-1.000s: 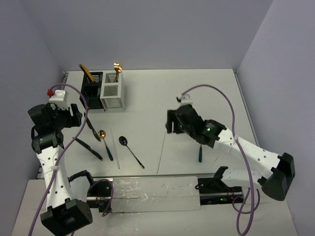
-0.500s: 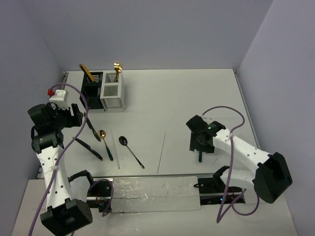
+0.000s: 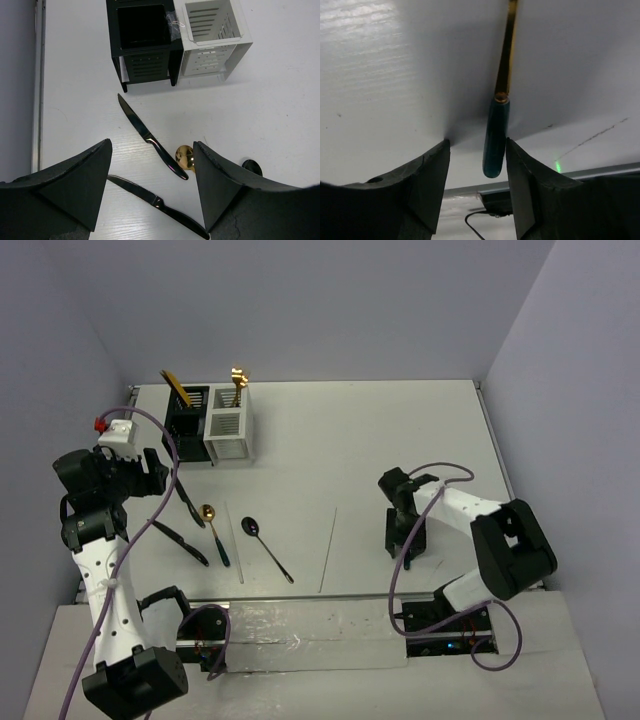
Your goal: Sort the eating utensils into containers
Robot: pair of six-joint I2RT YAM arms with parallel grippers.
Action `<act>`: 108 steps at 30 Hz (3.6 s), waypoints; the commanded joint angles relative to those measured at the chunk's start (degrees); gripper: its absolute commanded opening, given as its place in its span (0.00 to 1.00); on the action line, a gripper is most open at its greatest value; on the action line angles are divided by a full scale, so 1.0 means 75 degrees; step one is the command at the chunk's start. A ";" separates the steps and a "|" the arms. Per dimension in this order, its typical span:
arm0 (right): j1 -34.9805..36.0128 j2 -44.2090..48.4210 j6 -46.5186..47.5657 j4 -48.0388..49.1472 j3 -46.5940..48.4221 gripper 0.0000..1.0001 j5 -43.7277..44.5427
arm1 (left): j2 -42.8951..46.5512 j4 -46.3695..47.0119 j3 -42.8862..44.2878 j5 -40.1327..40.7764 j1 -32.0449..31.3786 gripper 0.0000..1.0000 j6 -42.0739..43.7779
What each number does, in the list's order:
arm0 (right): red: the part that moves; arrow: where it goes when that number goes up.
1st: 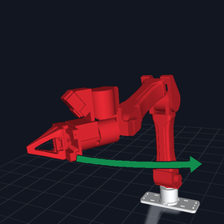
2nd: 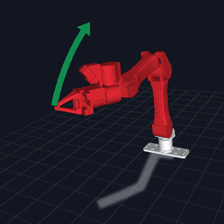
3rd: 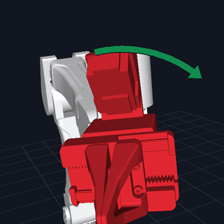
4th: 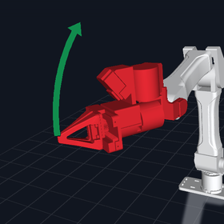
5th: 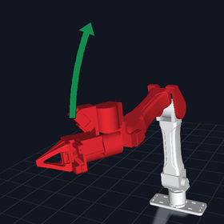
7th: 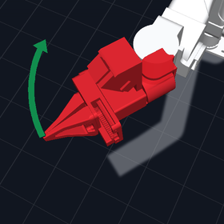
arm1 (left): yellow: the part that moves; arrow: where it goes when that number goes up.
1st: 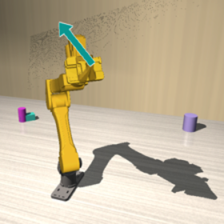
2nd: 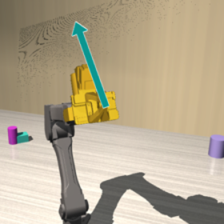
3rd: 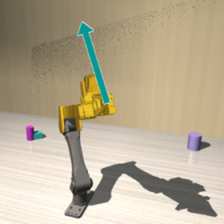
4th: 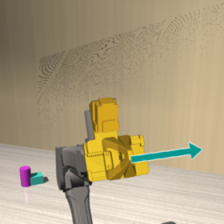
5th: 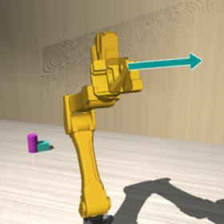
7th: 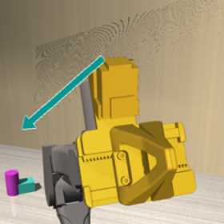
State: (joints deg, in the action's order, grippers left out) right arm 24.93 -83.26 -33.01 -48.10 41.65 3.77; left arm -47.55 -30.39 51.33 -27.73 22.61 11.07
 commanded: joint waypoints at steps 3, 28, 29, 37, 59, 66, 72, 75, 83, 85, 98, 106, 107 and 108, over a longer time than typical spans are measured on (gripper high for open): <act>-0.0148 -0.0769 0.0616 0.0600 0.0060 0.38 -0.0456 | 0.0129 0.0080 0.0234 -0.0112 0.0044 0.75 -0.0023; 0.3892 0.1636 0.1578 0.6127 0.2730 0.00 0.3248 | -0.0666 -0.2202 0.2248 -0.3842 0.0009 0.78 0.0914; 0.4023 0.1436 0.1589 0.6491 0.2860 0.00 0.3131 | -0.0714 -0.2298 0.2354 -0.4221 -0.0061 0.80 0.0973; 0.5312 -0.1037 0.2046 0.8404 0.5318 0.00 0.2381 | -0.1019 -0.1784 0.3257 -0.3957 -0.1607 0.84 0.0106; 0.5770 -0.2304 0.2808 0.8148 0.6833 0.00 -0.0008 | -0.0984 0.0020 0.2613 -0.3181 -0.1878 0.61 -0.1077; 0.5712 -0.2351 0.2656 0.8182 0.6881 0.00 -0.0667 | -0.0914 -0.0084 0.2718 -0.3195 -0.1866 0.17 -0.1007; 0.5466 -0.2410 0.2410 0.8042 0.6880 0.05 -0.0515 | -0.0750 0.0243 0.2566 -0.2247 -0.1878 0.00 -0.1195; 0.5255 -0.2422 0.2094 0.8135 0.6706 0.63 -0.0654 | -0.0855 0.0676 0.2414 -0.1662 -0.1866 0.00 -0.1312; 0.4692 -0.1263 0.1822 0.8358 0.5067 1.00 -0.0317 | -0.2025 0.3108 0.2180 0.0075 -0.1656 0.00 -0.1370; 0.4692 -0.0736 0.1859 0.8510 0.4247 1.00 -0.0140 | -0.2541 0.3943 0.1923 0.0157 -0.1480 0.00 -0.1963; 0.4704 0.1012 0.1590 0.9320 0.1244 1.00 0.0575 | -0.6022 0.8200 0.2003 0.0521 -0.1456 0.00 -0.2730; 0.4704 0.1199 0.1753 0.8828 0.1161 1.00 0.0669 | -0.7113 0.9582 0.1653 0.0685 -0.1468 0.00 -0.2683; 0.4704 0.1211 0.1788 0.8780 0.1173 1.00 0.0692 | -0.7194 0.9758 0.1582 0.0662 -0.1468 0.00 -0.2718; 0.4704 0.1223 0.1800 0.8722 0.1197 1.00 0.0704 | -0.7230 0.9817 0.1466 0.0650 -0.1456 0.00 -0.2776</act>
State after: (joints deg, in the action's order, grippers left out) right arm 59.86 -77.03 -20.43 17.43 50.19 7.60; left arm -101.62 33.12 63.05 -22.74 11.70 -8.62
